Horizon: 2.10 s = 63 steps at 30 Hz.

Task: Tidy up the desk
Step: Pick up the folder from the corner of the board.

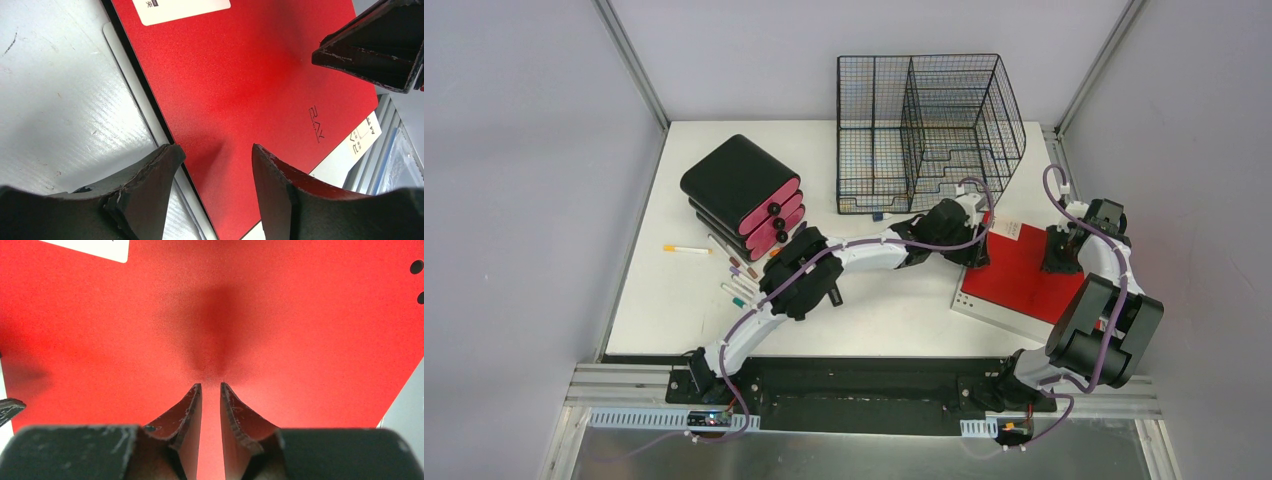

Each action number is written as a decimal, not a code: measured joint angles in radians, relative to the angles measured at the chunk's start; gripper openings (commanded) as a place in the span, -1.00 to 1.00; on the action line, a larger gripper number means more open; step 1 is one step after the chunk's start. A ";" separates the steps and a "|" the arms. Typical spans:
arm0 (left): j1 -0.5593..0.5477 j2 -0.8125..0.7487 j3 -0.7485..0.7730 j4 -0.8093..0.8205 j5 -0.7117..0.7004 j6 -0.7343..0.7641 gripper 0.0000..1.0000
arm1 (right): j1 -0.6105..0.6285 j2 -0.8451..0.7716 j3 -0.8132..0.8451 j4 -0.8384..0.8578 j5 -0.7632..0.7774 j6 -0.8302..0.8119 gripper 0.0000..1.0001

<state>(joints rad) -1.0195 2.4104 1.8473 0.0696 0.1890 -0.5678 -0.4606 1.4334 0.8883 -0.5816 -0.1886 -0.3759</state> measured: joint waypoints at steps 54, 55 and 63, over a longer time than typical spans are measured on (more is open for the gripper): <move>0.039 0.106 -0.032 0.260 0.155 -0.365 -0.16 | 0.047 0.080 0.023 -0.038 0.009 -0.037 -0.58; 0.040 0.106 -0.040 0.276 0.158 -0.369 -0.17 | 0.047 0.080 0.023 -0.039 0.009 -0.037 -0.58; 0.040 0.097 -0.145 0.462 0.201 -0.415 -0.30 | 0.047 0.072 0.023 -0.044 0.003 -0.037 -0.56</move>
<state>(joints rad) -0.9798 2.5076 1.7023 0.5316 0.3904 -0.9833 -0.4133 1.5051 0.9108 -0.6254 -0.1852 -0.4133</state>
